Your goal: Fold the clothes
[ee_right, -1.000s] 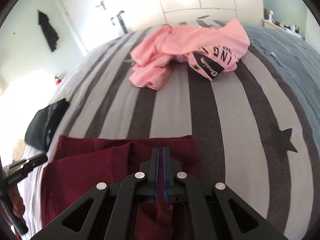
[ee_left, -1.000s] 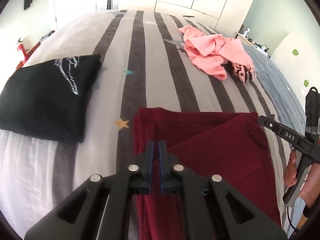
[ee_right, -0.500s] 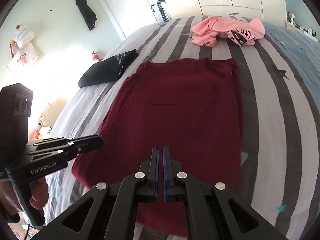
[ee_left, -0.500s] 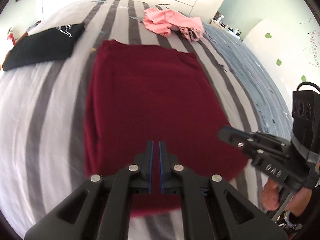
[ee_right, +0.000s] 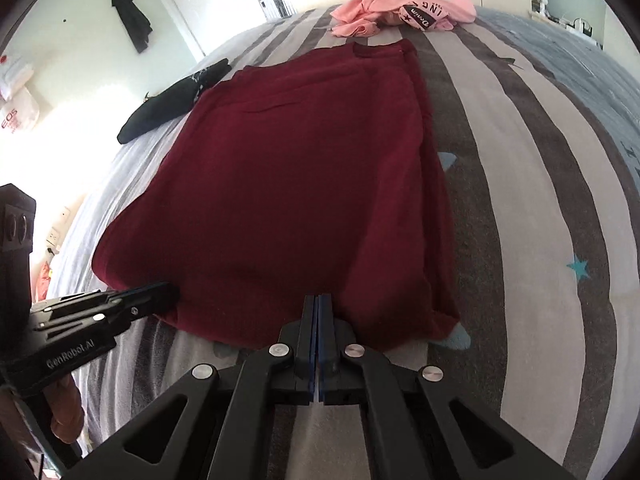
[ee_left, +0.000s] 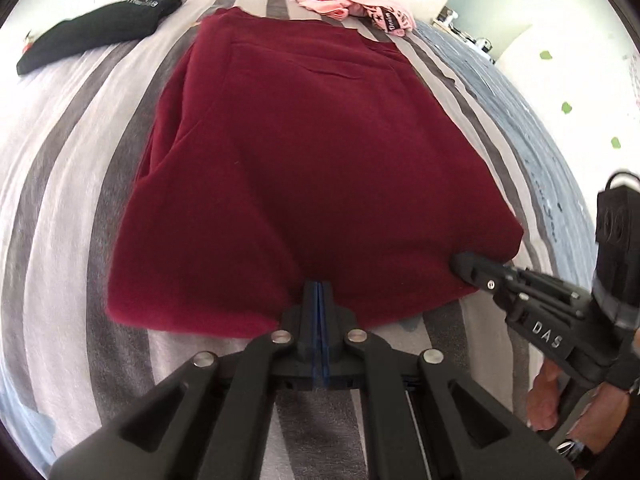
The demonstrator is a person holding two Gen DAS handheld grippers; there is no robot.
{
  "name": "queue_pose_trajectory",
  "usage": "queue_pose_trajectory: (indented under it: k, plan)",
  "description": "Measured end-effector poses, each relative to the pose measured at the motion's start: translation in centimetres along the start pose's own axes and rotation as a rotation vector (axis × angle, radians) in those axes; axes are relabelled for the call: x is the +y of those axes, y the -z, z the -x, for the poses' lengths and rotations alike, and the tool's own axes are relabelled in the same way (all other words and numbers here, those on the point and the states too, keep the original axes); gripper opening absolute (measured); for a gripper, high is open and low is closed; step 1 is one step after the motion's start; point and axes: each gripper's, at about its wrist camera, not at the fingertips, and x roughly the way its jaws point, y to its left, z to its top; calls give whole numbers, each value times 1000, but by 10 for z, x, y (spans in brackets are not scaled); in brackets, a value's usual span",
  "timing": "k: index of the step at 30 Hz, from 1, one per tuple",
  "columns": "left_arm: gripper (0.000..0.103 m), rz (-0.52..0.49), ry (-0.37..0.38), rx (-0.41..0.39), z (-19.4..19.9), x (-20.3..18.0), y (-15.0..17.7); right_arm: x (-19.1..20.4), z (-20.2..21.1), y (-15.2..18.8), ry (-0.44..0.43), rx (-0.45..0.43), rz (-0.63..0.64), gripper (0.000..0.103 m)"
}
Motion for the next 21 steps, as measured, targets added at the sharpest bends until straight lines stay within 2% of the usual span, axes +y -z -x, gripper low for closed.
queue_pose_trajectory:
  k: [5,7,10,15,18,21]
  plan:
    - [2,-13,-54,-45,24,0,-3,7,17,-4,38,-34,28,0]
    - [2,6,-74,-34,18,11,0,1,14,-1,49,-25,16,0]
    - [2,-6,-75,-16,11,18,6,-9,8,4,65,-11,-1,0]
    - [2,-2,-104,-49,31,20,-2,-12,17,2,88,-32,25,0]
    - [2,20,-92,-34,30,29,0,-20,19,4,79,-26,6,0]
    - [2,-2,-98,-29,40,27,-1,-19,27,4,74,-17,15,0]
